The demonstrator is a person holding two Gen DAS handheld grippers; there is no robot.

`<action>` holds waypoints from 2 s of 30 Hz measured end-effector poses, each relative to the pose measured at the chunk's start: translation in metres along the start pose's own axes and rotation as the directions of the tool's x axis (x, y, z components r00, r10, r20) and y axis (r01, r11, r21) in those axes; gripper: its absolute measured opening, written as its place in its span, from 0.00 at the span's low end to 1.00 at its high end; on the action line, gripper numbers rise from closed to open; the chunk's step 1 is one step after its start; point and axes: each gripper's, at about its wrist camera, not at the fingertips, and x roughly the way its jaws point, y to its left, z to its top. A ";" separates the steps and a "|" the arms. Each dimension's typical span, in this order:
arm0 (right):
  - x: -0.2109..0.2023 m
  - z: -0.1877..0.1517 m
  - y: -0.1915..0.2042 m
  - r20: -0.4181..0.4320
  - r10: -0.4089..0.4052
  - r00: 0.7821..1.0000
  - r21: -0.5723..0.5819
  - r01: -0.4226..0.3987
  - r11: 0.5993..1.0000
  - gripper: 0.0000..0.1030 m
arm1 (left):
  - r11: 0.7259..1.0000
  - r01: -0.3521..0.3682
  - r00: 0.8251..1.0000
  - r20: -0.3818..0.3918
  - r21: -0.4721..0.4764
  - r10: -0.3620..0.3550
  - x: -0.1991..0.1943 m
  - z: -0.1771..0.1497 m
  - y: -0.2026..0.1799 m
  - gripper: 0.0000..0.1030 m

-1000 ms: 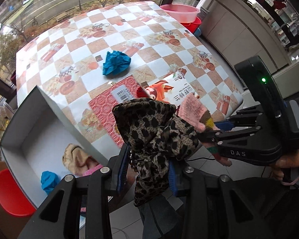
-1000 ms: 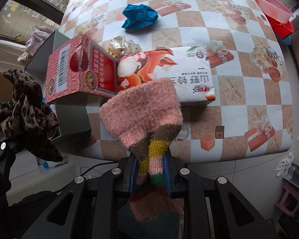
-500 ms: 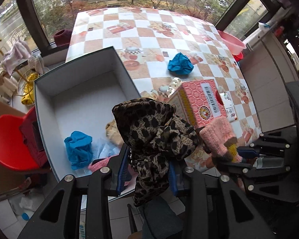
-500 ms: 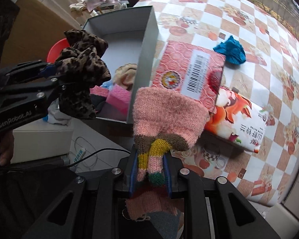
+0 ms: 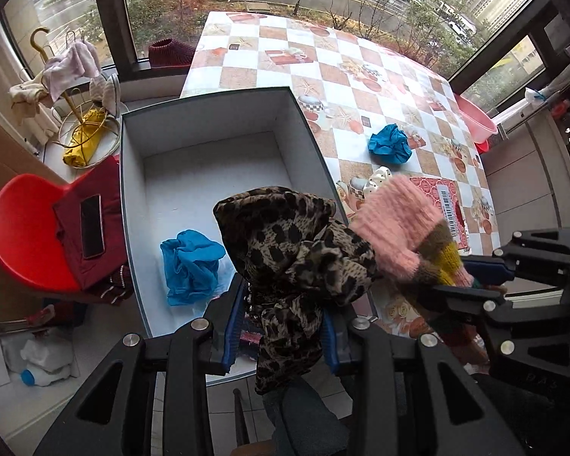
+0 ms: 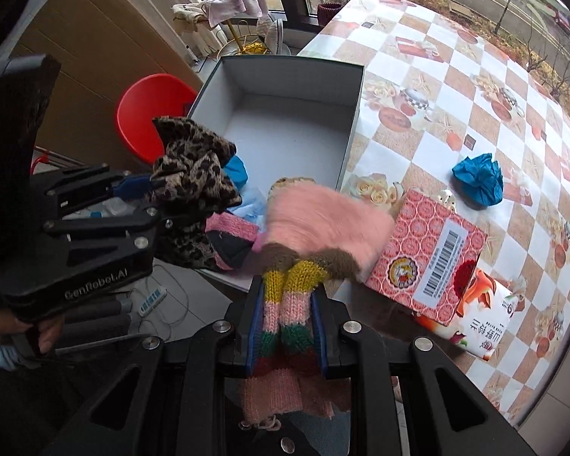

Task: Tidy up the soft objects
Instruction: 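Carry the scarf and glove over the white box with both tools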

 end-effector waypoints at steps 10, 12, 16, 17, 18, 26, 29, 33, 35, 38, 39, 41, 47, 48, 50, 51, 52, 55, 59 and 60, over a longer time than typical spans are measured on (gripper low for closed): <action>0.004 0.017 0.010 0.014 0.034 0.999 0.021 -0.034 0.999 0.23 | 0.999 -0.001 1.000 -0.009 -0.042 0.001 0.003 -0.004 0.009 0.37; 0.008 0.016 0.007 0.005 0.046 0.999 0.040 -0.046 0.998 0.23 | 0.999 -0.001 1.000 -0.013 -0.046 0.001 0.004 -0.004 0.010 0.37; 0.010 0.014 0.001 -0.004 0.054 0.999 0.075 -0.054 0.996 0.23 | 0.999 -0.002 1.000 -0.015 -0.044 0.001 0.005 -0.001 0.011 0.37; 0.010 0.014 0.000 -0.004 0.054 0.999 0.082 -0.054 0.995 0.23 | 0.999 -0.002 1.000 -0.014 -0.043 0.001 0.005 0.000 0.010 0.37; 0.010 0.014 -0.002 -0.004 0.055 0.999 0.088 -0.054 0.995 0.23 | 0.999 -0.002 1.000 -0.014 -0.040 0.001 0.005 0.000 0.010 0.37; 0.011 0.014 -0.005 -0.006 0.059 0.998 0.098 -0.058 0.994 0.23 | 1.000 0.002 1.000 -0.018 -0.027 -0.003 0.007 0.002 0.007 0.37; 0.011 0.014 -0.005 -0.009 0.059 0.998 0.097 -0.058 0.994 0.23 | 1.000 0.002 1.000 -0.019 -0.029 -0.003 0.007 0.003 0.007 0.37; 0.014 0.016 -0.004 -0.018 0.061 0.998 0.095 -0.060 0.994 0.23 | 0.999 0.000 1.000 -0.021 -0.034 -0.001 0.008 0.002 0.008 0.37; 0.015 0.018 -0.004 -0.021 0.062 0.998 0.093 -0.060 0.994 0.23 | 0.999 0.000 1.000 -0.022 -0.039 -0.001 0.009 0.002 0.009 0.37; 0.017 0.019 -0.004 -0.025 0.064 0.998 0.091 -0.061 0.994 0.23 | 0.999 0.000 1.000 -0.024 -0.045 -0.001 0.010 0.003 0.011 0.37; 0.017 0.019 -0.004 -0.027 0.064 0.998 0.091 -0.061 0.994 0.23 | 0.999 0.001 1.000 -0.024 -0.046 -0.002 0.010 0.003 0.012 0.37; 0.019 0.019 -0.004 -0.030 0.065 0.997 0.091 -0.062 0.994 0.23 | 0.999 0.001 1.000 -0.025 -0.048 -0.002 0.010 0.003 0.013 0.37; 0.021 0.021 -0.005 -0.035 0.067 0.997 0.091 -0.063 0.994 0.23 | 0.999 0.000 0.999 -0.032 -0.054 -0.002 0.012 0.006 0.016 0.37; 0.021 0.021 -0.005 -0.036 0.067 0.997 0.091 -0.063 0.994 0.23 | 0.998 0.000 0.999 -0.034 -0.057 -0.002 0.013 0.006 0.017 0.37; 0.021 0.022 -0.005 -0.038 0.067 0.997 0.092 -0.063 0.994 0.23 | 0.998 0.001 0.999 -0.036 -0.062 -0.003 0.013 0.007 0.019 0.37; 0.021 0.022 -0.005 -0.040 0.068 0.997 0.092 -0.064 0.994 0.23 | 0.998 0.001 0.999 -0.037 -0.063 -0.003 0.013 0.007 0.020 0.37; 0.022 0.022 -0.005 -0.041 0.068 0.997 0.092 -0.064 0.994 0.23 | 0.998 0.000 0.999 -0.038 -0.064 -0.003 0.014 0.008 0.020 0.37; 0.023 0.023 -0.006 -0.044 0.069 0.997 0.093 -0.065 0.994 0.23 | 0.998 0.000 0.999 -0.040 -0.068 -0.003 0.015 0.010 0.022 0.37; 0.025 0.024 -0.006 -0.049 0.071 0.996 0.095 -0.066 0.993 0.23 | 0.997 0.001 0.999 -0.043 -0.075 -0.004 0.016 0.011 0.023 0.37; 0.026 0.025 -0.006 -0.051 0.072 0.996 0.095 -0.067 0.993 0.23 | 0.997 0.001 0.999 -0.043 -0.076 -0.004 0.016 0.012 0.024 0.37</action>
